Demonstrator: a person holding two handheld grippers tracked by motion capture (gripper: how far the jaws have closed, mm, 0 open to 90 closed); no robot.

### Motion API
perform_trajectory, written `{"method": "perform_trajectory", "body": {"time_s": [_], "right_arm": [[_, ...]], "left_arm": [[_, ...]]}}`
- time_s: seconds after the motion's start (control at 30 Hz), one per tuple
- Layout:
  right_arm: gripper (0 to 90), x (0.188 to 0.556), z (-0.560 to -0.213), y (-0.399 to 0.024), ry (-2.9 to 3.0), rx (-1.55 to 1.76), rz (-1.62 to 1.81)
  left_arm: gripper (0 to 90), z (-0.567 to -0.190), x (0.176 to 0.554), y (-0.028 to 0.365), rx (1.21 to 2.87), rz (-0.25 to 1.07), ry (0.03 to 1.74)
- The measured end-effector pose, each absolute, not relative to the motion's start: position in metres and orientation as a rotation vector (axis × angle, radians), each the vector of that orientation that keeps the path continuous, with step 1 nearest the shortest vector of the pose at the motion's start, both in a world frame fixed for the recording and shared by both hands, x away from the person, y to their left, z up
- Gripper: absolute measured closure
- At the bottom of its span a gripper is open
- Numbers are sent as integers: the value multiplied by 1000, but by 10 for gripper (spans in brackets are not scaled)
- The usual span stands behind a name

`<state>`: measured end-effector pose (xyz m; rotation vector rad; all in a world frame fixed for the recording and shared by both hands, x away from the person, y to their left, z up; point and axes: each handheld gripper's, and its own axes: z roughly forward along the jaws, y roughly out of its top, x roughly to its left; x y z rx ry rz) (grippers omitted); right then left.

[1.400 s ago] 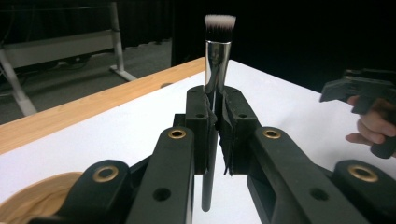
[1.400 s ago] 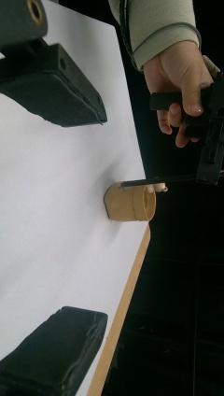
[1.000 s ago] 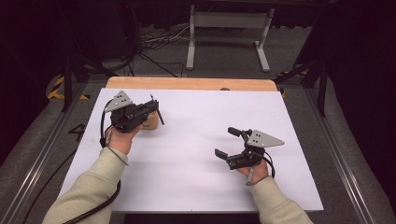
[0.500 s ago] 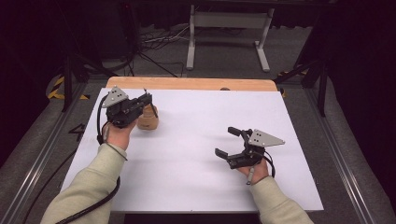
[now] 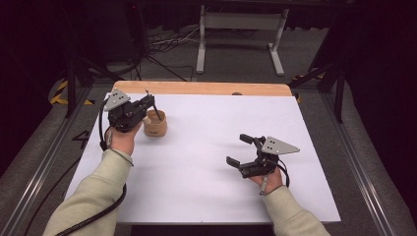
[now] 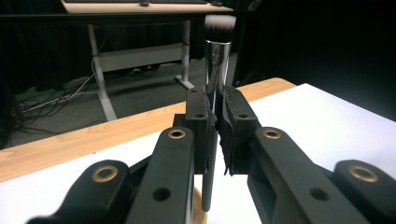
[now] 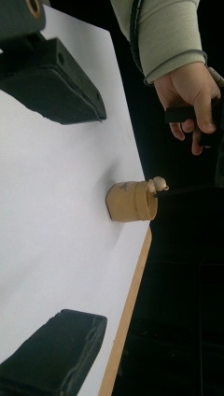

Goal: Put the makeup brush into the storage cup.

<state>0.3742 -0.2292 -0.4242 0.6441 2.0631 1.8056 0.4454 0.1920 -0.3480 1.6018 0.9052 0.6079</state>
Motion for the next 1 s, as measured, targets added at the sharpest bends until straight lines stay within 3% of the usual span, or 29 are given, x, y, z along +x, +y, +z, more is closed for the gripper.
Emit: {"method": "perform_trajectory", "body": {"time_s": [0.47, 1.0], "right_arm": [[38, 373, -423, -230, 2063, 643, 1812], [38, 374, -423, -231, 2061, 648, 1826]], "left_arm": [[824, -354, 454, 196, 1609, 671, 968], [822, -367, 460, 197, 1618, 630, 985]]}}
